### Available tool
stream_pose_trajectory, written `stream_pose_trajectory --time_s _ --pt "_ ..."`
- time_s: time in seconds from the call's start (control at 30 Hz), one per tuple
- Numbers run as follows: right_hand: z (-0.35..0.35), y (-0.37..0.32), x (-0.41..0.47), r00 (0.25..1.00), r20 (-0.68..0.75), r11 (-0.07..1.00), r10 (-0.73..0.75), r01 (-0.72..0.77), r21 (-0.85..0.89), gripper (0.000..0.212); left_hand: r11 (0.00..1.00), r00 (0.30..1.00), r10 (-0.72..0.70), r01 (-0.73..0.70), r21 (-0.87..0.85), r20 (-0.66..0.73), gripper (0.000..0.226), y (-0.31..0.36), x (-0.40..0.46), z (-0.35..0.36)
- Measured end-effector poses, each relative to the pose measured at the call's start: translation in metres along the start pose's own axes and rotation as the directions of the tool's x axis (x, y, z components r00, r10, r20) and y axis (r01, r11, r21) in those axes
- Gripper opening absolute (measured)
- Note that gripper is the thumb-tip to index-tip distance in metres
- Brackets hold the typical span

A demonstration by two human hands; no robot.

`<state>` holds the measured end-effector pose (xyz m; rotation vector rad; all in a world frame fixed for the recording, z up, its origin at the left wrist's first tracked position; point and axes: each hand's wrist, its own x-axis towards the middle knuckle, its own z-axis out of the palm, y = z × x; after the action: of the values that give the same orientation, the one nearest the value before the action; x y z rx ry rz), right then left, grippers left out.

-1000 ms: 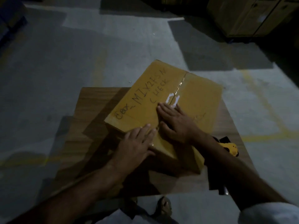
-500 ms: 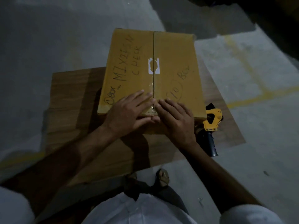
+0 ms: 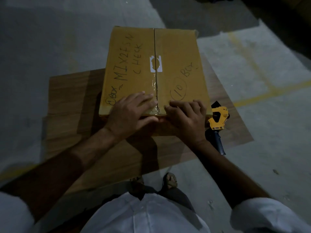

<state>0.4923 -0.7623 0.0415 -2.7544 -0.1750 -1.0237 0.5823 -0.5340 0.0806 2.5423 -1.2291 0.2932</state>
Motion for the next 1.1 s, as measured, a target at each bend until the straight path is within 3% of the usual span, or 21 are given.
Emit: stream_pose_trajectory --time_s 0.17,0.33,0.53,0.63,0.73,0.8,1.03,1.1 --pt "0.004 -0.014 -0.012 0.999 0.019 0.997 0.051 -0.050 -0.055 0.062 0.979 0.985 -0.043 0.008 0.202 0.170 0.101 0.009 -0.005 0.002" --pt "0.001 -0.006 0.002 1.000 0.015 0.999 0.021 -0.021 -0.029 0.054 0.995 0.998 -0.027 0.022 0.092 0.054 0.080 0.007 0.003 -0.002" --pt "0.005 -0.025 -0.006 0.997 0.026 0.994 0.076 -0.074 -0.083 0.067 0.951 0.971 -0.164 0.109 0.290 0.173 0.106 0.032 0.003 0.000" --pt "-0.012 -0.014 0.004 0.989 0.133 0.998 0.066 -0.067 -0.001 0.067 0.974 0.988 -0.113 0.090 0.208 0.103 0.102 0.026 0.002 -0.005" --pt "-0.027 0.004 0.023 0.939 0.184 0.956 0.292 -0.288 -0.049 0.093 0.994 0.996 -0.082 0.080 0.068 0.030 0.073 0.019 0.007 -0.009" --pt "-0.033 0.005 0.032 0.865 0.272 0.907 0.421 -0.409 -0.103 0.108 0.994 0.994 -0.095 0.092 0.060 0.046 0.070 0.016 0.010 -0.009" --pt "-0.044 -0.047 0.026 0.748 0.482 0.885 0.457 -0.438 -0.159 0.113 0.987 0.950 -0.150 0.128 0.096 0.273 0.107 -0.016 -0.002 -0.041" --pt "-0.046 -0.079 0.020 0.762 0.490 0.897 0.423 -0.430 -0.105 0.104 0.980 0.912 -0.190 0.156 0.120 0.364 0.115 -0.034 -0.011 -0.057"
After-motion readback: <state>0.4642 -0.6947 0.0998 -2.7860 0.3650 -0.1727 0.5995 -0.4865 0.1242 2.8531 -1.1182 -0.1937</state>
